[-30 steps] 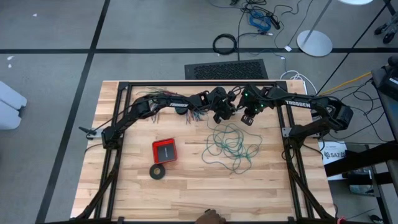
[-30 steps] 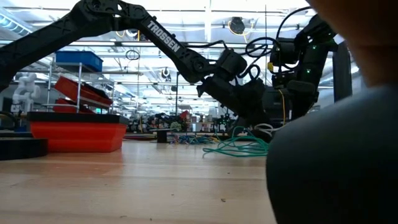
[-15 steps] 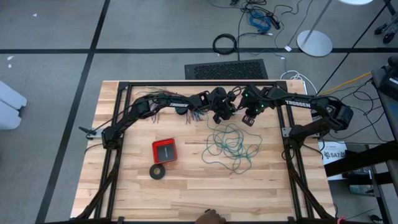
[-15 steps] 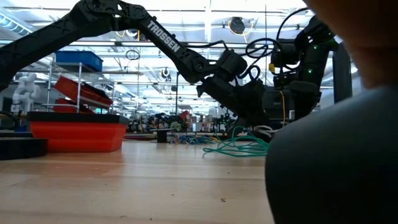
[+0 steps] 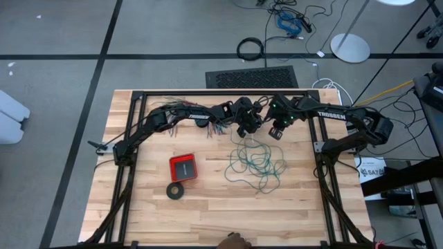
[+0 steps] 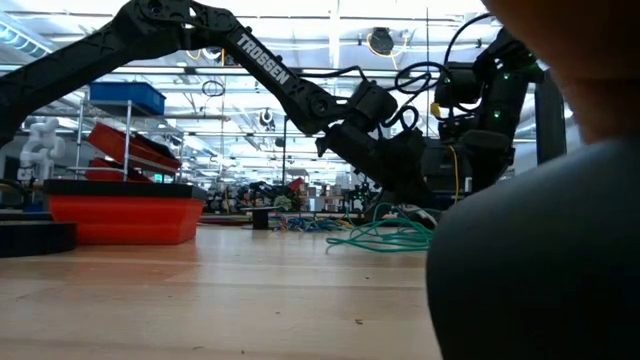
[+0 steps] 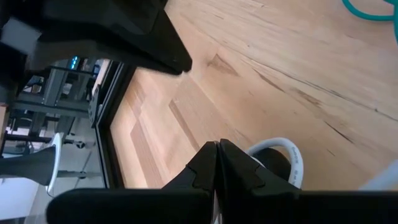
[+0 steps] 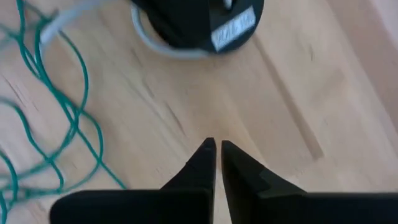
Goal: Coil cords
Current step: Coil the white wire onto the spool
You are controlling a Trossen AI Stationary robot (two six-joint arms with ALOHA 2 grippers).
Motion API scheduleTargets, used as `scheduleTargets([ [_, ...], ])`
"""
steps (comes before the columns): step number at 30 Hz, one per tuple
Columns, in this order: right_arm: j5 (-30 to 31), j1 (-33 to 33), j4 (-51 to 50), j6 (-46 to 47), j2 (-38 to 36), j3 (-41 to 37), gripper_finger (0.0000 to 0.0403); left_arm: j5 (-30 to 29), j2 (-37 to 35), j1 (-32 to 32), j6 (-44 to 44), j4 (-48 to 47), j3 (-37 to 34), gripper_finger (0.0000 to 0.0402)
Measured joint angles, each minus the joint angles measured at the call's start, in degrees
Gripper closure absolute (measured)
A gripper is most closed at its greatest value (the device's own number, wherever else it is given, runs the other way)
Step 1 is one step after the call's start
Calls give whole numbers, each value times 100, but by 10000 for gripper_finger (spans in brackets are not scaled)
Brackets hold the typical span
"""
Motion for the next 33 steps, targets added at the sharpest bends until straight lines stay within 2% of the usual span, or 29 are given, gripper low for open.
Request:
scheduleTargets([
  [9, -37, 248, 1254, -2, 35, -6, 328, -3, 2, 2, -4, 4, -3, 383],
  [15, -13, 268, 1328, -27, 423, 3, 317, -5, 8, 6, -46, -41, -15, 379],
  [26, 14, 189, 1324, -162, 553, 2, 316, -29, 28, 5, -7, -125, -22, 282],
  [33, 60, 177, 1214, -318, 543, 0, 316, -44, 28, -15, 22, -113, -22, 248],
])
